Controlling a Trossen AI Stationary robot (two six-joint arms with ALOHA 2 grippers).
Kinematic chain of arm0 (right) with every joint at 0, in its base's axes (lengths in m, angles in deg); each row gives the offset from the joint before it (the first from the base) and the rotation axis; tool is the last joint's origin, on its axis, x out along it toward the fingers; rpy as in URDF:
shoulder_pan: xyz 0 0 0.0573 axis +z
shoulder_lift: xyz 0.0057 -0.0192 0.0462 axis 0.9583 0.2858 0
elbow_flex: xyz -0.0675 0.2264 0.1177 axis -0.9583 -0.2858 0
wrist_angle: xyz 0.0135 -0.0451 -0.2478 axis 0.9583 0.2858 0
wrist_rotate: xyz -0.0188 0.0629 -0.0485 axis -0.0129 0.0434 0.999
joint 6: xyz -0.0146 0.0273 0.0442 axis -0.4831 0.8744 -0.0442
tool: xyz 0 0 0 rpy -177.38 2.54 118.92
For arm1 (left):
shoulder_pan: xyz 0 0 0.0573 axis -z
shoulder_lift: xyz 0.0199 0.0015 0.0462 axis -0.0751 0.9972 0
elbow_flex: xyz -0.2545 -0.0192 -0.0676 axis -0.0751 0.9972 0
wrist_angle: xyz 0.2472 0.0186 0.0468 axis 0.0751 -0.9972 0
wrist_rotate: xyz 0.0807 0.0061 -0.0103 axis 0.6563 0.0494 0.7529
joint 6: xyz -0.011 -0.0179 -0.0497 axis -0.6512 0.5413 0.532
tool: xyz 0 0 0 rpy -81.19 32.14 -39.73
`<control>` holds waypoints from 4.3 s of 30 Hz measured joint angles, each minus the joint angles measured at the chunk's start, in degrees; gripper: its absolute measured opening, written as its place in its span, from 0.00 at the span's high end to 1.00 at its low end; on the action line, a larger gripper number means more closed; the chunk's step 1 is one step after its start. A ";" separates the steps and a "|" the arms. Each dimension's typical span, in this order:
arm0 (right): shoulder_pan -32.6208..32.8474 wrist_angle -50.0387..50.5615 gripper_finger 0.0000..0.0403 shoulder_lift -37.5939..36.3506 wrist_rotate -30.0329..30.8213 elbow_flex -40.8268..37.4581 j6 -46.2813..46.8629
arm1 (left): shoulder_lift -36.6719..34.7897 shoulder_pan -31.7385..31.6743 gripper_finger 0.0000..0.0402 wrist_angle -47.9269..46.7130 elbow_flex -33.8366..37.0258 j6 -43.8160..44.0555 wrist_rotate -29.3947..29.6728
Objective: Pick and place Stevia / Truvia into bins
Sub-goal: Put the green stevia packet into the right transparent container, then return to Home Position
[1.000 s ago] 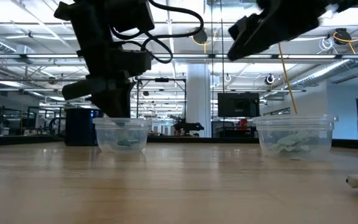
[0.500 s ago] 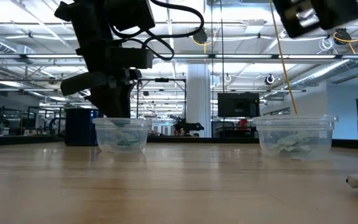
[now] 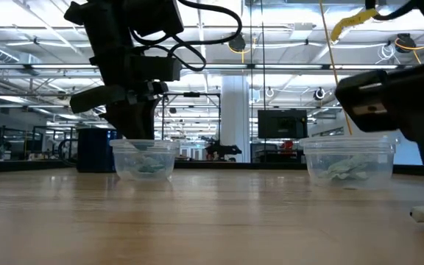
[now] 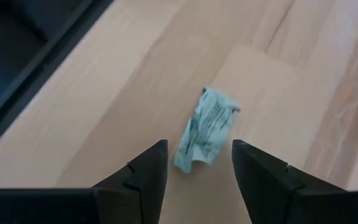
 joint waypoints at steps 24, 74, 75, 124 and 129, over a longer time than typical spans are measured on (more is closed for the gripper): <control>-0.77 0.87 0.99 -1.51 -0.15 -0.02 -0.47 | 0.00 0.02 0.68 -1.87 -2.86 0.15 0.00; -17.72 33.39 0.93 -24.42 7.13 -6.56 4.09 | -0.02 0.00 0.68 -3.47 -14.75 -5.66 0.07; -17.72 32.67 0.92 -24.42 7.14 -6.60 4.08 | -0.02 -0.04 0.68 -3.19 -14.75 -5.58 0.04; -17.65 11.80 0.82 -83.87 7.04 -31.56 -5.81 | -74.33 -0.25 0.68 -12.04 15.58 26.86 9.28; -17.68 11.06 0.82 -90.14 5.68 -34.21 -5.60 | -79.97 -0.26 0.68 2.77 28.20 22.11 9.12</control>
